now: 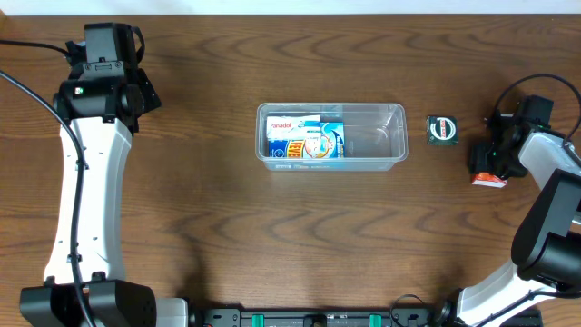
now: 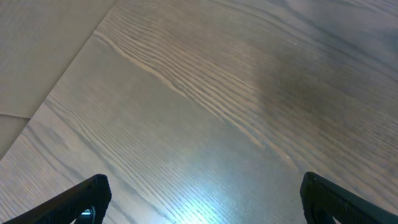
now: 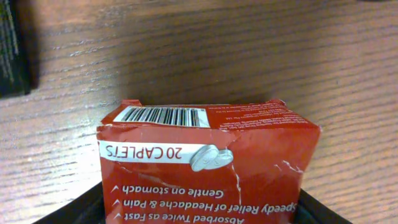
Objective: Pack container
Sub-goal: 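Lift the red box and carry it over the container, then lower the red box into the container's right side and release, then move the right gripper to the green Zam-Buk tin and grasp it, then lift the green tin and carry it over the container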
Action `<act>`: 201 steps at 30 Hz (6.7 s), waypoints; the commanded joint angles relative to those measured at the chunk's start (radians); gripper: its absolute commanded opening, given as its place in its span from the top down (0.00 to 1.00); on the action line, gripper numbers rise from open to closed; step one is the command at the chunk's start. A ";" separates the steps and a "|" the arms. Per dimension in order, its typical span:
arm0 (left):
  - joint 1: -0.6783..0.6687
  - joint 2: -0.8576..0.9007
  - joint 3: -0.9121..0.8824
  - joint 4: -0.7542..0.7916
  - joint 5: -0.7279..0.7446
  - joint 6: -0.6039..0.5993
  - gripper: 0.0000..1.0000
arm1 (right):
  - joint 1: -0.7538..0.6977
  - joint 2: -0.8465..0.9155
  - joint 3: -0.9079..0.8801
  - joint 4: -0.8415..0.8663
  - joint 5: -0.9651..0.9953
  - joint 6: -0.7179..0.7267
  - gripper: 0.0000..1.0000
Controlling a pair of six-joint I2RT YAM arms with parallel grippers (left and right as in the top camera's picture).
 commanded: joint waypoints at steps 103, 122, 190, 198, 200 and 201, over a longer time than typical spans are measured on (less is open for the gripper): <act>0.003 -0.003 0.007 0.000 -0.023 0.002 0.02 | 0.747 -0.027 0.224 -0.244 0.309 0.674 0.99; 0.003 -0.004 0.007 0.000 -0.023 0.002 0.02 | 0.740 0.091 0.224 -0.138 0.229 0.659 0.99; 0.003 -0.003 0.007 0.000 -0.023 0.002 0.02 | 0.277 0.198 0.277 -0.076 0.008 0.272 0.15; 0.003 -0.004 0.007 0.000 -0.023 0.002 0.02 | 0.277 0.200 0.277 -0.073 0.008 0.276 0.26; 0.003 -0.004 0.007 0.000 -0.023 0.002 0.02 | 0.277 0.200 0.277 -0.072 0.009 0.276 0.27; 0.003 -0.003 0.007 0.000 -0.023 0.002 0.02 | 0.277 0.200 0.277 -0.072 0.009 0.276 0.26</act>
